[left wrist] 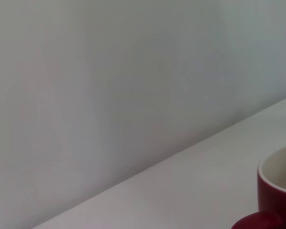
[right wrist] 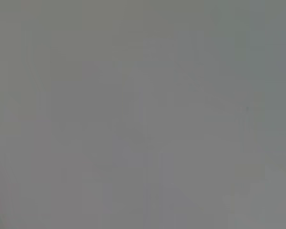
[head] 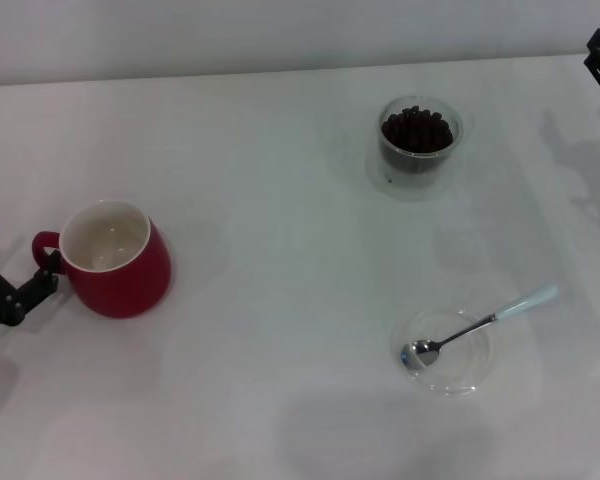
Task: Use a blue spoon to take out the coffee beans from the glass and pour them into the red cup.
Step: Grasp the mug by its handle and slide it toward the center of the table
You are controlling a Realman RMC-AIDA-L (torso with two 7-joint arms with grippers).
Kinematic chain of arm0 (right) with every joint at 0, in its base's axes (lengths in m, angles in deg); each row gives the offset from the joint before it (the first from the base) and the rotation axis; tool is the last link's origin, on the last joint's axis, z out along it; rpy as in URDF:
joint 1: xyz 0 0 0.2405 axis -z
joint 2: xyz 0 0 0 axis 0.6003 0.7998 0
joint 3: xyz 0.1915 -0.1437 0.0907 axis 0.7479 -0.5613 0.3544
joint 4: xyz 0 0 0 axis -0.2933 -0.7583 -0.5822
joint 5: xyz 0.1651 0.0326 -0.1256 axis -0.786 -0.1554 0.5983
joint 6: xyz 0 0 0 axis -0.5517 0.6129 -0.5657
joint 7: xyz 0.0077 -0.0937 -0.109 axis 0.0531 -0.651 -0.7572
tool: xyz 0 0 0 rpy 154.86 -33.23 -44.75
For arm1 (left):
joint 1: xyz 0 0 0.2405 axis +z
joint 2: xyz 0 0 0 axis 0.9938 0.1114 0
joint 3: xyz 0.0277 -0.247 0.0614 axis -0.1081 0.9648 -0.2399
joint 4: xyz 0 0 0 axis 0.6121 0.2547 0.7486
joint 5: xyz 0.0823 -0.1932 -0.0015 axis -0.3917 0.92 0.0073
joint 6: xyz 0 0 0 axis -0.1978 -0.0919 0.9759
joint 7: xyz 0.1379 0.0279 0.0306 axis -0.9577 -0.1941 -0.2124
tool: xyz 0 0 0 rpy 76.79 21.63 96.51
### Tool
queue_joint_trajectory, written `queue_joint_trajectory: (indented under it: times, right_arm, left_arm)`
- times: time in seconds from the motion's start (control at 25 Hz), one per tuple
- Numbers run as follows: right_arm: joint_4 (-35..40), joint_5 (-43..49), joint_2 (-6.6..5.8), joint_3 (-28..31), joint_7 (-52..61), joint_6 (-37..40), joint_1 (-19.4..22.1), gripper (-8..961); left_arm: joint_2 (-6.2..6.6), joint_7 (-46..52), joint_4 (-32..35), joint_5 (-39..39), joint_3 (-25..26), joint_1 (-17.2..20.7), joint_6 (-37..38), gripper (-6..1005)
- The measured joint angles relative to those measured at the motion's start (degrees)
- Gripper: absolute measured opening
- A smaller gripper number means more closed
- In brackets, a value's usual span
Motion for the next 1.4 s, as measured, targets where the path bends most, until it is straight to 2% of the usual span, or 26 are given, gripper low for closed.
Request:
queue_joint_trajectory:
  times: [0.72, 1.04, 1.4]
  right_arm:
    - [0.1, -0.1, 0.10, -0.1, 0.0, 0.2, -0.1, 838]
    - [0.2, -0.1, 0.13, -0.1, 0.0, 0.2, -0.1, 838]
    - [0.2, -0.2, 0.12, 0.1, 0.0, 0.1, -0.7, 838]
  left_arm:
    - [-0.07, -4.6, 3.0, 1.5, 0.0, -0.2, -1.6, 833]
    - [-0.07, -5.7, 3.0, 1.5, 0.0, -0.8, -2.3, 511]
    - [-0.07, -5.8, 2.9, 1.5, 0.0, -1.8, -3.8, 356]
